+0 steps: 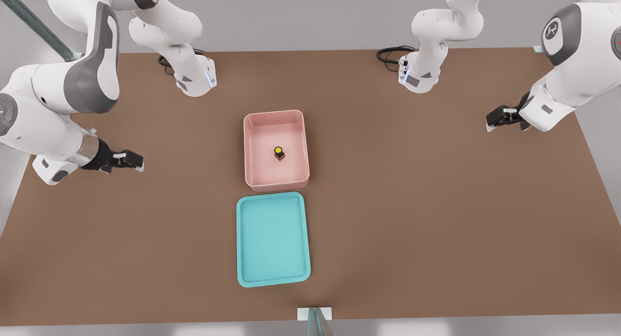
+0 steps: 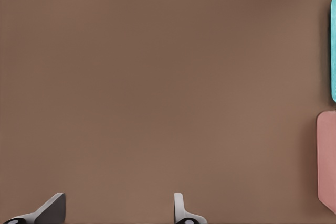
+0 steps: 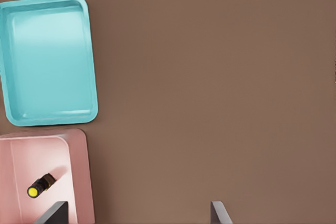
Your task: The left arm remains still, and the right arm places the button from the box into the tray
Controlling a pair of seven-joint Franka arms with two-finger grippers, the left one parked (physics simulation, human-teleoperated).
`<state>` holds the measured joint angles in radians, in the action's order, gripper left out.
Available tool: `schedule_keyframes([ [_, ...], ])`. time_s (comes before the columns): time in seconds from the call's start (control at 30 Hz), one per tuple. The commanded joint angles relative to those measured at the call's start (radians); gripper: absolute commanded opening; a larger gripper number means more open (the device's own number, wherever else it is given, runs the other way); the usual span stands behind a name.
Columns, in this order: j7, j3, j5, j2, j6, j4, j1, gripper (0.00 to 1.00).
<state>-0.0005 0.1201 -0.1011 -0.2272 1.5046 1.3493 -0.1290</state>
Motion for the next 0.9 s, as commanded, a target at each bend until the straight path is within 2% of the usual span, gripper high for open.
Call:
schedule_keyframes([
  [0.0, 0.077, 0.0, 0.0, 0.003, 0.101, 0.004, 0.0, 1.0],
  [0.03, 0.065, -0.004, 0.0, -0.003, 0.1, 0.001, -0.017, 1.0],
  [0.1, 0.077, -0.037, -0.025, -0.012, 0.094, -0.019, -0.331, 1.0],
  [0.13, 0.047, -0.042, 0.001, -0.07, 0.103, -0.105, -0.485, 1.0],
  [0.17, 0.076, -0.048, 0.054, -0.083, 0.098, -0.098, -0.604, 1.0],
  [0.2, 0.385, -0.04, -0.169, -0.093, 0.088, -0.095, -0.61, 1.0],
  [0.27, 0.815, -0.045, -0.097, -0.087, 0.204, 0.068, -0.782, 1.0],
  [0.3, 0.976, -0.102, -0.077, -0.069, 0.324, 0.19, -0.797, 1.0],
  [0.37, 1.03, -0.067, -0.066, -0.044, 0.511, 0.398, -0.836, 0.98],
  [0.4, 1.004, 0.036, -0.068, -0.04, 0.574, 0.467, -0.891, 0.98],
  [0.47, 0.772, 0.179, -0.095, -0.04, 0.595, 0.554, -0.913, 0.98],
  [0.5, 0.772, 0.17, -0.095, -0.046, 0.76, 0.649, -0.914, 0.98],
  [0.53, 0.772, 0.17, -0.097, -0.084, 0.763, 0.628, -0.914, 0.99],
  [0.63, 0.774, 0.147, -0.1, -0.09, 0.813, 0.651, -0.914, 0.98],
  [0.7, 0.787, 0.118, -0.103, -0.081, 1.02, 0.778, -0.914, 0.98],
  [0.87, 0.748, 0.115, -0.098, -0.121, 1.168, 0.827, -0.914, 0.98],
])
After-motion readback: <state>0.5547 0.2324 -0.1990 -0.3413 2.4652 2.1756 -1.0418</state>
